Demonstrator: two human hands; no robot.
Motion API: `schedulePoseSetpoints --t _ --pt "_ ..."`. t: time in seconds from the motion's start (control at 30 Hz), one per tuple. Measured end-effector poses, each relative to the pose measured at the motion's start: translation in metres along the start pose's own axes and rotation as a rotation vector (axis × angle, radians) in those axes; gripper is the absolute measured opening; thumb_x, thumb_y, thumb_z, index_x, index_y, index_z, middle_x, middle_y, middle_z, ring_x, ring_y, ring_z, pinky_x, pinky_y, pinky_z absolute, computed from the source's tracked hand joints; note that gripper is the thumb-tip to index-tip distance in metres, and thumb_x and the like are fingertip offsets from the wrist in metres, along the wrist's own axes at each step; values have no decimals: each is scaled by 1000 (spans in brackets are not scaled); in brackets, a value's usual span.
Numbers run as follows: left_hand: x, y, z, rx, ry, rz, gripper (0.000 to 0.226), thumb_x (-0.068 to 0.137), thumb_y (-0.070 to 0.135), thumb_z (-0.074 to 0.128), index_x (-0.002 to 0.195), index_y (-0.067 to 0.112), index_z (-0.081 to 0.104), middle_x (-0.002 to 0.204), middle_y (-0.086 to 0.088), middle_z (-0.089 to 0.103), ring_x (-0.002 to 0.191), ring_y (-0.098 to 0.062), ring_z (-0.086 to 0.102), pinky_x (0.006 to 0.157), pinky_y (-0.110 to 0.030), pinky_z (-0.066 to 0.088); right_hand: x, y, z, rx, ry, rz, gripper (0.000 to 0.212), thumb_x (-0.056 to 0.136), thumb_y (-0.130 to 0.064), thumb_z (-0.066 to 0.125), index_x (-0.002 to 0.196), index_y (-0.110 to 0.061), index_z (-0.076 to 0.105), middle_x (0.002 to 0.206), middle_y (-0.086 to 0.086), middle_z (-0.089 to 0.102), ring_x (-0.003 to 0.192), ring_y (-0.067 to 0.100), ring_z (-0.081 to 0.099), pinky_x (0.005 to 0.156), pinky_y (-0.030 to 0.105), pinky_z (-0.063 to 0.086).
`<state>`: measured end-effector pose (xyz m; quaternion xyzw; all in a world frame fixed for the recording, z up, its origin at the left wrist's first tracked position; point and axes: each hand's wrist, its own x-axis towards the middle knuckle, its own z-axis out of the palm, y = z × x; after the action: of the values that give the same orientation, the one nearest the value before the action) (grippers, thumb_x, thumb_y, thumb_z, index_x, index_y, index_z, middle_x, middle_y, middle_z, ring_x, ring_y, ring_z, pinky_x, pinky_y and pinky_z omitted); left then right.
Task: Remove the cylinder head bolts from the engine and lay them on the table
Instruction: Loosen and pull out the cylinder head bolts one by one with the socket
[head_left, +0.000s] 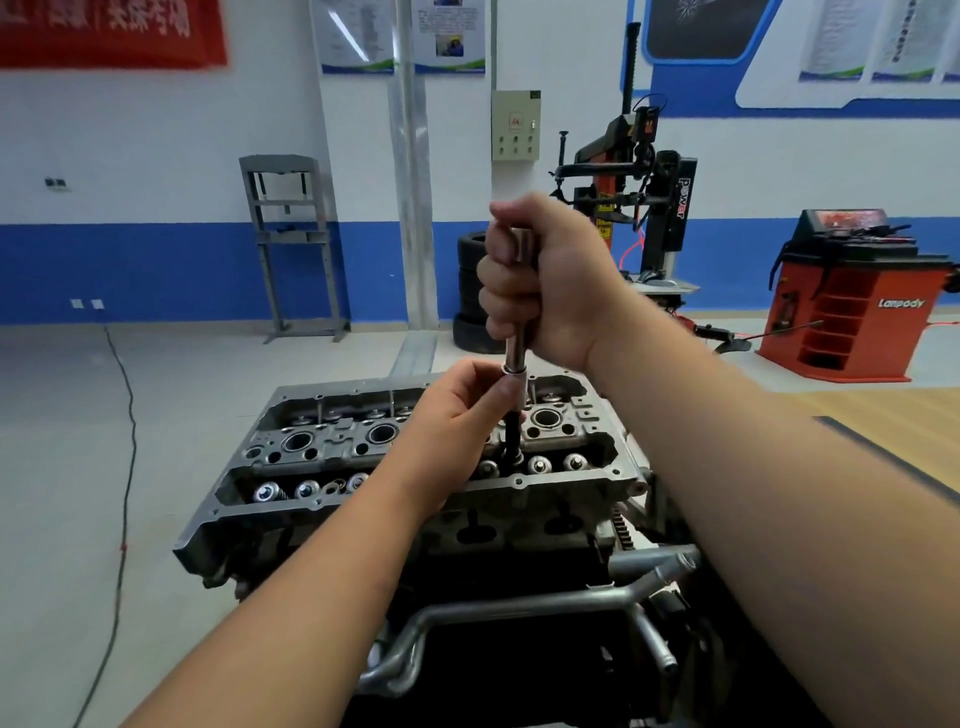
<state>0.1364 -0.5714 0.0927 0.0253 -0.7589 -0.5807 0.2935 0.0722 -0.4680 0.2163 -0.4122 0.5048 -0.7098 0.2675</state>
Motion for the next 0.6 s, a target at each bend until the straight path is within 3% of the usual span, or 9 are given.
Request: schedulePoseSetpoints --t 0.07,0.13,0.2,0.3,0.37,0.43,0.53,0.6 --pt "-1 -1 -2 18 -33 -19 24 107 44 47 110 34 69 105 10 77 98 -4 71 79 -23 48 1 -7 -7 -5 -131 63 34 82 -37 52 55 -20 41 46 -6 23 45 15 17 58 34 14" --pt "-2 -1 -5 39 -80 -37 33 108 52 39 109 43 70 112 13 76 104 -8 71 89 -35 50 1 -3 -4 -23 -127 52 34 86 -34 52 57 -20 42 46 -6 27 45 14 19 55 33 16" --pt "-1 -1 -4 34 -79 -25 38 105 56 38 104 41 73 106 13 77 97 -8 72 87 -34 51 -1 8 7 -6 18 -10 33 93 -31 52 63 -19 48 48 -6 36 45 13 26 49 28 23" --pt "0 2 -2 41 -60 8 36 109 47 42 95 38 74 76 23 72 64 0 61 64 -11 47 -7 23 26 -103 349 -251 24 96 -28 54 73 -19 57 53 -10 50 47 7 42 47 23 39" --pt "1 1 -1 39 -57 10 29 108 46 47 100 37 73 80 22 73 69 1 62 76 -18 51 -7 24 29 -143 401 -302 23 96 -26 50 75 -19 56 52 -11 47 46 6 42 47 24 39" --pt "2 -3 -1 20 -36 21 29 103 54 55 108 30 70 95 12 76 88 -2 70 87 -29 51 -5 15 21 -96 259 -201 29 96 -26 47 68 -19 51 50 -6 39 43 11 32 49 29 28" --pt "0 -3 -2 21 -10 11 22 92 61 55 99 46 69 99 13 76 85 -4 68 74 -22 48 -3 -3 0 -8 -35 -11 39 92 -34 50 57 -21 41 48 -6 24 44 14 18 56 33 14" --pt "-1 -3 -3 22 -55 -6 24 95 59 47 102 52 68 109 15 76 97 -7 71 76 -28 47 -4 -5 -2 -18 -104 9 37 89 -34 52 56 -21 40 48 -6 23 45 14 17 58 34 12"
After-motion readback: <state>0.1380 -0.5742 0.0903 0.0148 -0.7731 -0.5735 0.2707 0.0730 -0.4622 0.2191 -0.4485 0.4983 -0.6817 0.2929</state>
